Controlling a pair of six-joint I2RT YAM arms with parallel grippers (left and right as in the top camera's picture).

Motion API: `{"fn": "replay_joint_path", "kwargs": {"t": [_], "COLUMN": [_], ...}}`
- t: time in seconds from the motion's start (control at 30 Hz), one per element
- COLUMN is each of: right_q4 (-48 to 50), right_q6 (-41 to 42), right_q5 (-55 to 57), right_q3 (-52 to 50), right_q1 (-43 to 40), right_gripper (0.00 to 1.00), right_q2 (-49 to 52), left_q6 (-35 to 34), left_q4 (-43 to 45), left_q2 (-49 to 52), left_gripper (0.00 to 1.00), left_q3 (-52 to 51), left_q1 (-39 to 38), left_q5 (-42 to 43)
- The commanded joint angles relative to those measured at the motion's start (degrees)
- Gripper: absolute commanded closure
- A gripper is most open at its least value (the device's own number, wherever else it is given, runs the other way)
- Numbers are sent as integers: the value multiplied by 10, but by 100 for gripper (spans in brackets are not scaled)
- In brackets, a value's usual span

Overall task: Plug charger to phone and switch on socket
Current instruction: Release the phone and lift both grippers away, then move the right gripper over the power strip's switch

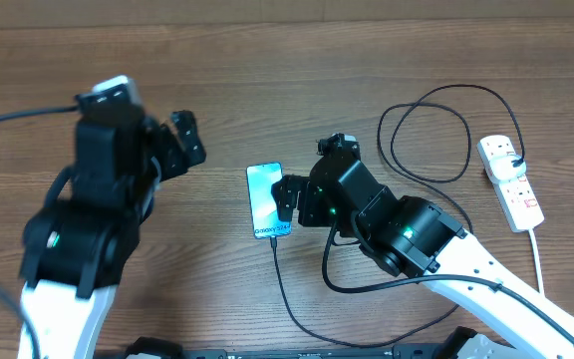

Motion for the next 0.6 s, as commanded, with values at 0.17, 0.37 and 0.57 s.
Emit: {"fn": "replay_joint_path", "kwargs": {"t": [0.17, 0.37, 0.57], "right_q4": [-121, -188, -242], "right_q6": [165, 174, 174], "right_q5": [74, 55, 55], "right_q3": [15, 15, 15], "right_q1": [-90, -193, -254], "right_gripper": [0, 4, 25], "right_q2": [4, 4, 4], "left_q6": [4, 4, 4], "left_q4": [-15, -30, -33], "left_q2": [-96, -134, -138], "left_gripper": [0, 0, 0], "left_q3": [0, 0, 0], "left_q1": [-4, -4, -4], "left_q5": [-61, -90, -105]}}
